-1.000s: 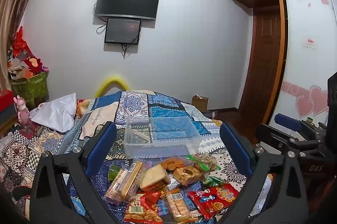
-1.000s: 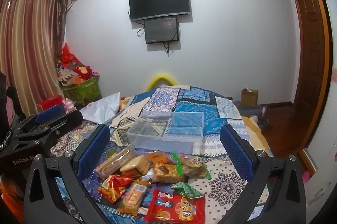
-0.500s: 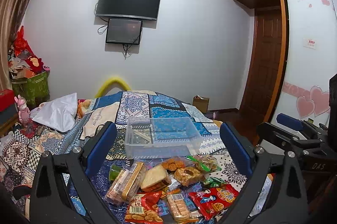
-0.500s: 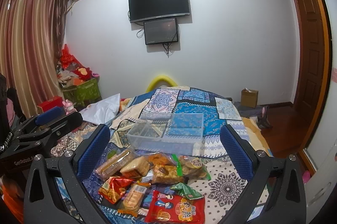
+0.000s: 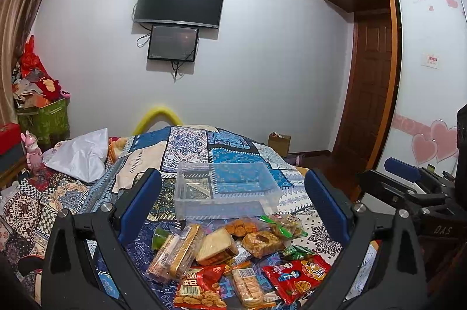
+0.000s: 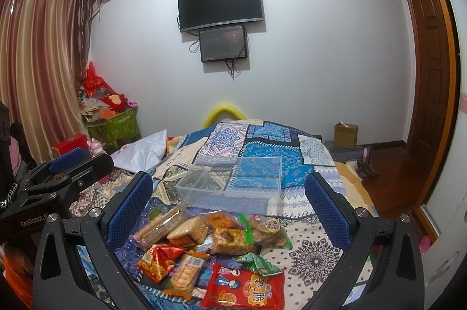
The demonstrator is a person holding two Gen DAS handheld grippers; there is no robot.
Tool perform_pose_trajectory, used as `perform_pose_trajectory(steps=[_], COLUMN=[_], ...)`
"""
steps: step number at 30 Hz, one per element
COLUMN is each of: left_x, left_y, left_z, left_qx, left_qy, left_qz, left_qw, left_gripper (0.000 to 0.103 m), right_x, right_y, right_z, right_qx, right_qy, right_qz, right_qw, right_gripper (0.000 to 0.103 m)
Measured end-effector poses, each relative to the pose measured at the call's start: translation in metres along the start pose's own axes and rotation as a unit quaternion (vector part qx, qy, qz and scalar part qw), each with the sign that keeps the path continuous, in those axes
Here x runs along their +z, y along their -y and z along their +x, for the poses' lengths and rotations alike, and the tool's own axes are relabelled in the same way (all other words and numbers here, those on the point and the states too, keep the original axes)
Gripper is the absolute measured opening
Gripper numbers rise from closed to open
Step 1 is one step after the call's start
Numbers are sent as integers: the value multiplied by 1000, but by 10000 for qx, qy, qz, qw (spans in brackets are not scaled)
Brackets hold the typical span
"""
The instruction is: Organize snacks
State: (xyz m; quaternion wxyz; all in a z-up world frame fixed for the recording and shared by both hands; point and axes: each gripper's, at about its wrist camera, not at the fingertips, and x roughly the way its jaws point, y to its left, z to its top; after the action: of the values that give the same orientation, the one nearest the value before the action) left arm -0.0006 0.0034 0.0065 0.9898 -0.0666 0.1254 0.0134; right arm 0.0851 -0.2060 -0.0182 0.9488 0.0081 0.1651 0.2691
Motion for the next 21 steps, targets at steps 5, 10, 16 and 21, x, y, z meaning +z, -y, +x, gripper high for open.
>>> perform_pose_trajectory(steps=[5, 10, 16, 21], left_x=[-1, -5, -16, -35], left_y=[0, 0, -1, -7], left_z=[2, 5, 17, 36], left_qx=[-3, 1, -186, -119], left_qy=[-54, -151, -442, -876], left_qz=[-16, -26, 57, 1], left_qw=[10000, 9999, 9988, 9961], left_gripper=[99, 99, 99, 99], right_x=[0, 0, -9, -23], right_y=[0, 0, 2, 15], right_z=[0, 1, 8, 21], right_qx=[20, 28, -45, -117], right_qy=[-18, -57, -241, -620], right_qz=[18, 23, -89, 2], right_qw=[10000, 10000, 9997, 9980], right_gripper=[103, 103, 103, 103])
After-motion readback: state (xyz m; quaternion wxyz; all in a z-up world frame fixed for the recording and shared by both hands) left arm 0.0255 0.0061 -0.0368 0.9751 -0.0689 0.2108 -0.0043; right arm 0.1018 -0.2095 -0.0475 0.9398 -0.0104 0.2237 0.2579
